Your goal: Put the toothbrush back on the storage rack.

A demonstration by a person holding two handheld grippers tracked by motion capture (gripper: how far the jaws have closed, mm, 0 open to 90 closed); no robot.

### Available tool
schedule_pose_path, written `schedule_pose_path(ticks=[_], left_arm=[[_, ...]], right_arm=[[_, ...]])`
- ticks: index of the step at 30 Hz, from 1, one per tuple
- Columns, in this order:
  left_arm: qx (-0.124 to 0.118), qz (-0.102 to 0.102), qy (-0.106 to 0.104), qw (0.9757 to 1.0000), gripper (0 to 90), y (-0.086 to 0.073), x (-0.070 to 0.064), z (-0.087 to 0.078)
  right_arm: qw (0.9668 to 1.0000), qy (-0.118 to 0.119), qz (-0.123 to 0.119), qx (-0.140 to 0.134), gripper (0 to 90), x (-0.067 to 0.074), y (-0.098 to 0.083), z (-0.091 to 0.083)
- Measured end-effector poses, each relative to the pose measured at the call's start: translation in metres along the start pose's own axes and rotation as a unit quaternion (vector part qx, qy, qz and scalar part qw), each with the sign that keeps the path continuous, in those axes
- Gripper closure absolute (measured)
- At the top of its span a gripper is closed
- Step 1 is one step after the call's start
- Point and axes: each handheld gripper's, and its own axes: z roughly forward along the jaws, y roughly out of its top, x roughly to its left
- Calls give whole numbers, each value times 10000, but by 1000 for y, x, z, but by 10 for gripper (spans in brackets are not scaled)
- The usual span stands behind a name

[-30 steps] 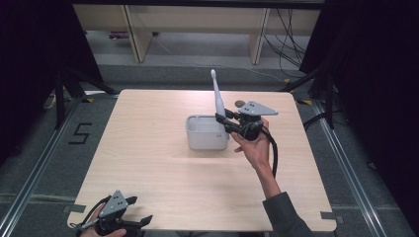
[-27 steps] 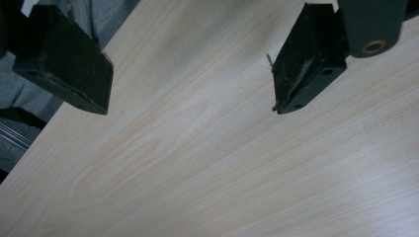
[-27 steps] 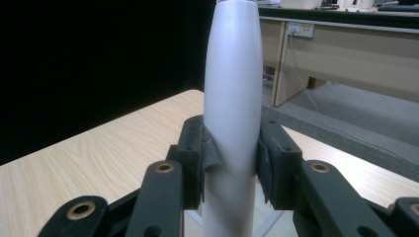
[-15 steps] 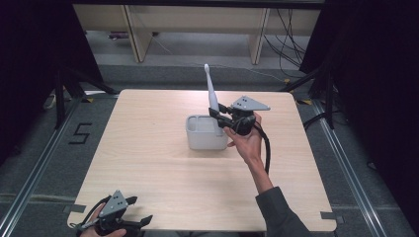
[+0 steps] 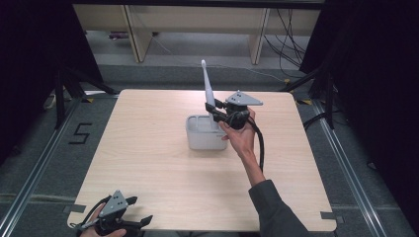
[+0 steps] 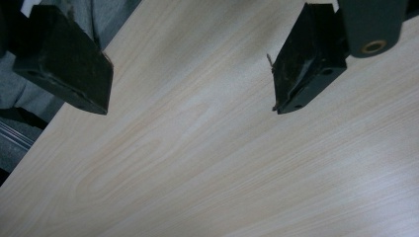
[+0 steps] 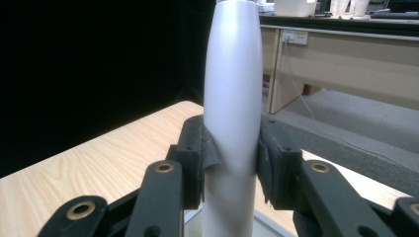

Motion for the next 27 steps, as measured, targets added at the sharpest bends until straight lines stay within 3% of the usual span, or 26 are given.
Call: schedule_pose_path(ticks=[9,12,13,15,16,19,20,22,27], left_arm=[[-120,-139,-48,9998,150,0,-2,1],[-40,-24,17,10000,150,0,0,0],[-108,-120,-19,9999,150,0,-2,0],[-100,-120,-20,9999,150,0,-2,0],[-27,-36,17,10000,150,0,-1,-1],[-63,-80,6,9999,150,0,-2,0],[-83,-68,-6,9999,150,0,-1,0],[-41,-51,5,10000,150,0,-1,0],[-59,-110,-29,9999,150,0,-2,0]], right_arm=[[9999,-68,47,84,666,-1,-5,15],[9999,-79,83,105,666,-1,-6,17],[9999,-89,-12,112,666,-2,-8,19],[9998,-96,66,151,666,-2,-8,19],[9998,-145,-9,151,666,-3,-9,19],[9997,-166,-6,170,666,-3,-12,21],[9994,-142,190,246,666,-1,-13,21],[9997,-142,61,197,666,-3,-16,23],[9994,-128,89,319,666,-3,-20,25]])
